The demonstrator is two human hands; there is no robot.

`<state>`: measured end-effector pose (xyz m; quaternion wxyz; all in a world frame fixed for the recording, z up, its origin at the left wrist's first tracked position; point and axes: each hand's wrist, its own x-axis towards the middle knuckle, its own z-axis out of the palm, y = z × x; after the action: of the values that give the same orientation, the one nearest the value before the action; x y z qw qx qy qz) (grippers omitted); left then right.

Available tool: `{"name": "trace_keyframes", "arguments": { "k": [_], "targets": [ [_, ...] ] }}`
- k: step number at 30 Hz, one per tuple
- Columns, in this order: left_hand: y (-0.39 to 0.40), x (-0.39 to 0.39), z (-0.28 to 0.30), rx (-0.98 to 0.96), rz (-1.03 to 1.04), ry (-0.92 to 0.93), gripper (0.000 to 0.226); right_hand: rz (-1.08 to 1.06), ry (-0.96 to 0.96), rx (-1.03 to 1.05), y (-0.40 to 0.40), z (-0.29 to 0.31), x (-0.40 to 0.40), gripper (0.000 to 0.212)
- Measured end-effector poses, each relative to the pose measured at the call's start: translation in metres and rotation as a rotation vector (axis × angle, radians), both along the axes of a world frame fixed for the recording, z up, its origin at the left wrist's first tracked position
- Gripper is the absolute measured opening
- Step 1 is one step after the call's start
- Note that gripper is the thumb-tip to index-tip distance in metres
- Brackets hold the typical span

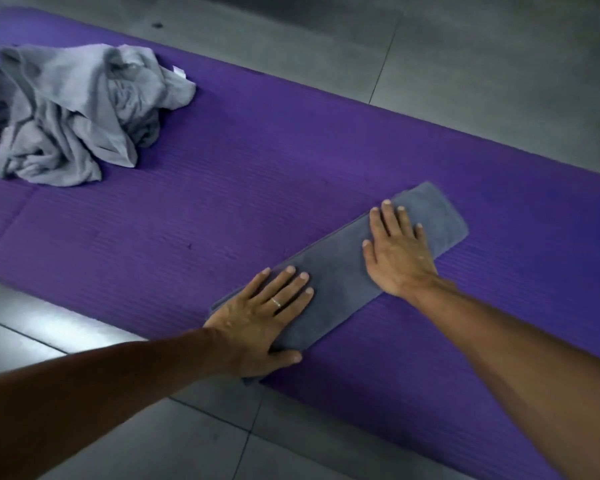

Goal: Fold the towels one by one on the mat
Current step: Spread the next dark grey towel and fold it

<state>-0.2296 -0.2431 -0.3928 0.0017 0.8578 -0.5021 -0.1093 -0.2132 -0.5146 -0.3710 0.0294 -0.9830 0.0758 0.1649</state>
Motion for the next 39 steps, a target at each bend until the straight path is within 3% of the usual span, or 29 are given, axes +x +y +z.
{"name": "trace_keyframes", "arguments": {
  "k": [5, 10, 13, 15, 18, 21, 23, 25, 26, 28, 30, 32, 35, 39],
  "targets": [
    [0.063, -0.01, 0.0, -0.021, -0.142, -0.08, 0.099, 0.028, -0.058, 0.168, 0.083, 0.002, -0.051, 0.061],
    [0.067, -0.007, 0.001, -0.329, -0.056, 0.006, 0.063, 0.074, -0.114, 0.443, 0.113, 0.011, -0.077, 0.042],
    [0.057, 0.004, 0.026, -0.364, 0.212, 0.275, 0.066, 0.164, -0.115, 0.539, 0.121, 0.026, -0.079, 0.036],
    [0.049, 0.015, 0.04, -0.42, 0.397, 0.446, 0.047, 0.122, -0.123, 0.593, 0.126, 0.039, -0.074, 0.023],
    [0.035, 0.032, 0.054, -0.53, 0.516, 0.536, 0.04, 0.012, -0.116, 0.661, 0.127, 0.055, -0.062, 0.02],
    [0.024, 0.045, 0.066, -0.509, 0.625, 0.645, 0.041, 0.014, -0.125, 0.604, 0.12, 0.068, -0.047, 0.018],
    [0.017, 0.049, 0.081, -0.633, 0.759, 0.885, 0.042, -0.071, -0.13, 0.623, 0.112, 0.078, -0.043, 0.02],
    [0.013, 0.049, 0.097, -0.822, 0.84, 1.262, 0.049, -0.206, -0.152, 0.707, 0.098, 0.08, -0.043, 0.019],
    [0.013, 0.047, 0.101, -0.876, 0.82, 1.416, 0.052, -0.312, -0.162, 0.808, 0.091, 0.08, -0.044, 0.018],
    [0.011, 0.041, 0.097, -0.882, 0.712, 1.541, 0.055, -0.581, -0.21, 1.093, 0.08, 0.077, -0.047, 0.026],
    [0.004, 0.031, 0.088, -0.843, 0.636, 1.544, 0.069, -0.847, -0.263, 1.399, 0.071, 0.077, -0.051, 0.019],
    [-0.006, 0.022, 0.072, -0.796, 0.606, 1.451, 0.076, -0.987, -0.203, 1.577, 0.063, 0.077, -0.055, 0.016],
    [-0.024, 0.014, 0.056, -0.735, 0.554, 1.195, 0.065, -1.039, -0.166, 1.641, 0.05, 0.071, -0.061, 0.018],
    [-0.042, 0.014, 0.052, -0.665, 0.552, 1.003, 0.063, -1.012, -0.296, 1.481, 0.029, 0.061, -0.06, 0.018]
  ]
}}
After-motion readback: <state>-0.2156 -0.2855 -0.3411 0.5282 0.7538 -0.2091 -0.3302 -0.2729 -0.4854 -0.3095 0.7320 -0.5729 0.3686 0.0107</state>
